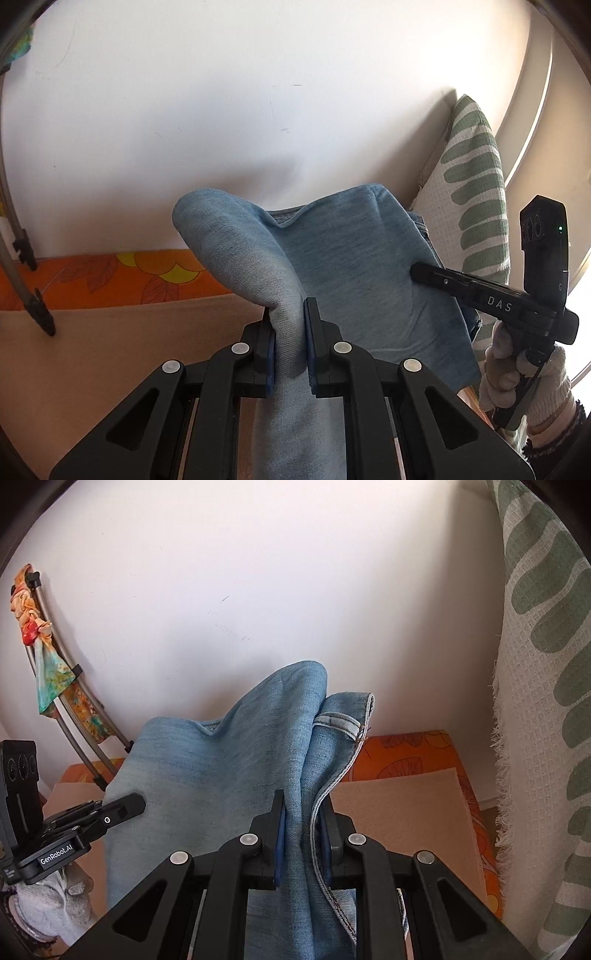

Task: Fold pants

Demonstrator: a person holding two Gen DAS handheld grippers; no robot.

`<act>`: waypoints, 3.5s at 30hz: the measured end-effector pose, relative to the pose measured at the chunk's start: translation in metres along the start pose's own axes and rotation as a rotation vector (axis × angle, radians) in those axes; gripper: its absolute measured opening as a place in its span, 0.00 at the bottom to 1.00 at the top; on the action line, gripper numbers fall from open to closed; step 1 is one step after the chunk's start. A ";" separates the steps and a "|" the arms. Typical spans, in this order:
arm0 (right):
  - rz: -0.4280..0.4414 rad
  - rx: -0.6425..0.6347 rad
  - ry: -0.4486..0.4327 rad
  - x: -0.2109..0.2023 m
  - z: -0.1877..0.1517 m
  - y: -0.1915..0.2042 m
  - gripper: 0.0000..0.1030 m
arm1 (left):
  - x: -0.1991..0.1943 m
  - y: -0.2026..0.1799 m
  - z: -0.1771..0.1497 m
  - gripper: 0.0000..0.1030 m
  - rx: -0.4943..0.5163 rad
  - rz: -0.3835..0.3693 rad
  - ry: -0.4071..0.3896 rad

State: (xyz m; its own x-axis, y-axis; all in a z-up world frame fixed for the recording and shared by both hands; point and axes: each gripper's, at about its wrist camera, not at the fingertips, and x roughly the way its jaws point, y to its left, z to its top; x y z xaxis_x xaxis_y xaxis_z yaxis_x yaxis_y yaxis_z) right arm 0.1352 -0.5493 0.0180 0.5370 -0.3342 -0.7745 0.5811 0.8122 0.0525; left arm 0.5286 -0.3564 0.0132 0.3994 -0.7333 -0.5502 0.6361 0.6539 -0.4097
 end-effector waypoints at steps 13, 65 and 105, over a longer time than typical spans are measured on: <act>-0.178 -0.020 0.027 0.043 0.004 -0.022 0.31 | 0.033 0.017 -0.010 0.16 -0.004 0.118 0.080; -0.200 -0.024 -0.170 -0.220 -0.152 0.153 0.82 | -0.262 -0.073 -0.114 0.76 0.170 0.129 -0.042; -0.219 -0.019 -0.245 -0.225 -0.222 0.207 1.00 | -0.297 -0.034 -0.181 0.82 0.153 0.272 -0.018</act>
State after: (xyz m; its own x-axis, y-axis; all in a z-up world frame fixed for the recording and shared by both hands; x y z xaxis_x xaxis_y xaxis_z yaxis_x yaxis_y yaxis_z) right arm -0.0012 -0.2002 0.0630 0.5329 -0.6053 -0.5913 0.6888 0.7162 -0.1124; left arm 0.2694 -0.1272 0.0588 0.5797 -0.5392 -0.6109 0.5955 0.7921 -0.1340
